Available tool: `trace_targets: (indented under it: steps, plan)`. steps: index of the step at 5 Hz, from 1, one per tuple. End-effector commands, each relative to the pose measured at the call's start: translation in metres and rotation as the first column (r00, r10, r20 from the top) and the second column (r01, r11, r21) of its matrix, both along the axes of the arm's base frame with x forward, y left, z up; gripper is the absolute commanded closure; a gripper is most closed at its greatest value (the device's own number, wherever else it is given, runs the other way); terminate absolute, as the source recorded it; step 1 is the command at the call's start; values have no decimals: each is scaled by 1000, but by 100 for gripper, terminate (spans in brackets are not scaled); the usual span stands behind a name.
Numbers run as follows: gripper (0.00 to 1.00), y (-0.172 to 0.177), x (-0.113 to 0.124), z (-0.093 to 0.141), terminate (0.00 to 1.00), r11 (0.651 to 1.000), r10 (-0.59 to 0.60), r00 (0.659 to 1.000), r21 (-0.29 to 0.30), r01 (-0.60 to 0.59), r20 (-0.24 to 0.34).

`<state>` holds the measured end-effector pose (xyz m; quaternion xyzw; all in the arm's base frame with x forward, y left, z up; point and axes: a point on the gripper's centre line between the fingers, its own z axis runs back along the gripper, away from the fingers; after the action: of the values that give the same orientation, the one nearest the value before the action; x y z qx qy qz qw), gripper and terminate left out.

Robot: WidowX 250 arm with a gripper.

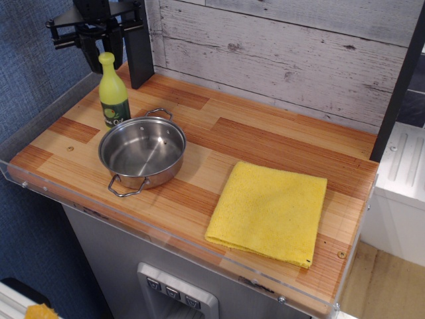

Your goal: PICK UP THE BOTTLE AND PUT NEAR YELLOW TOWEL

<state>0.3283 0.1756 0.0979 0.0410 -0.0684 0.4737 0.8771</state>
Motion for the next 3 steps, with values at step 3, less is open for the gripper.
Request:
trace_targets:
  steps: [3]
  plan:
    - [100, 8, 4, 60, 0, 997, 27, 997, 70, -33, 74]
